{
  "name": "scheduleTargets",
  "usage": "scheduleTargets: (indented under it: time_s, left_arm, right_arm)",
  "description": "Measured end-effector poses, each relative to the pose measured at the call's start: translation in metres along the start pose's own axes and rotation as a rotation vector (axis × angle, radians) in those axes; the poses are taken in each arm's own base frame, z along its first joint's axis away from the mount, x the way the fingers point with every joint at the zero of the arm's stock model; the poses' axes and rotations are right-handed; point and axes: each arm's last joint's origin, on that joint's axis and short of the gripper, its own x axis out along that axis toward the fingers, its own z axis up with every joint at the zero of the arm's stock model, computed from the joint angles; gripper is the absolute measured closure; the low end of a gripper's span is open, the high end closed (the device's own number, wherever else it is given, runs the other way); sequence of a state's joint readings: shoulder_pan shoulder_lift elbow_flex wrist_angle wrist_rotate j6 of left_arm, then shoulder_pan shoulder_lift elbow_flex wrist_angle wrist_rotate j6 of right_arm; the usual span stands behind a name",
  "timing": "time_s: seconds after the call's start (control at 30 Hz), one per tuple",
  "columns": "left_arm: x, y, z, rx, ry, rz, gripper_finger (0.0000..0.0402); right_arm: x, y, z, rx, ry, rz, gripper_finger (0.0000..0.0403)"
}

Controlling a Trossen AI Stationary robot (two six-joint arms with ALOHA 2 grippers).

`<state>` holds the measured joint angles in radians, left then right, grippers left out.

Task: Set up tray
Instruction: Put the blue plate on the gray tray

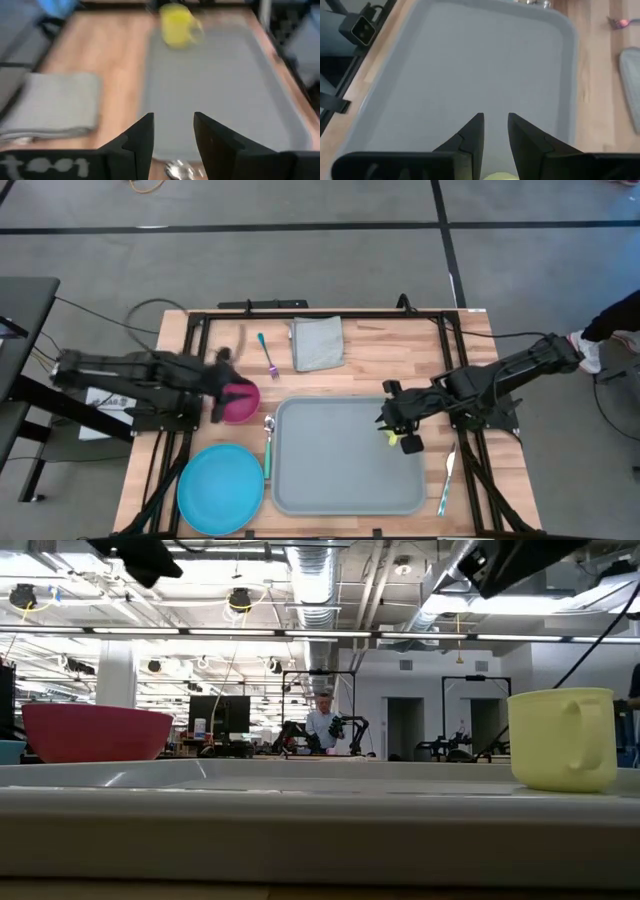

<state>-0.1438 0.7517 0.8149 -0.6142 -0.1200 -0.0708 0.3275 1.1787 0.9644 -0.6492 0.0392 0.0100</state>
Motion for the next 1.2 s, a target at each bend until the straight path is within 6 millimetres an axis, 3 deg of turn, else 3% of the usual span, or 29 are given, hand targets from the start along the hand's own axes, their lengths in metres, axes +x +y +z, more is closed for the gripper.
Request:
scheduleTargets:
  time_s: [0.2, 0.4, 0.57, 0.87, 1.2]
  left_arm:
    - [0.042, -0.044, 0.012, 0.166, 0.255, -0.149, 0.0274]
    - [0.068, -0.09, -0.003, 0.318, 0.508, -0.218, 0.0274]
    - [0.092, -0.117, -0.019, 0.378, 0.585, -0.241, 0.0274]
    - [0.124, -0.133, -0.047, 0.454, 0.74, -0.225, 0.0274]
    - [0.136, -0.135, -0.059, 0.469, 0.814, -0.24, 0.0274]
  right_arm:
    - [0.001, 0.001, -0.001, 0.008, 0.011, 0.041, 0.0321]
    - [0.0, 0.001, -0.001, 0.008, 0.01, 0.041, 0.0321]
    - [0.0, 0.001, -0.001, 0.012, 0.01, 0.041, 0.0321]
    - [0.0, 0.001, -0.001, 0.046, 0.008, 0.041, 0.0321]
    - [0.0, 0.001, -0.001, 0.079, 0.007, 0.041, 0.0321]
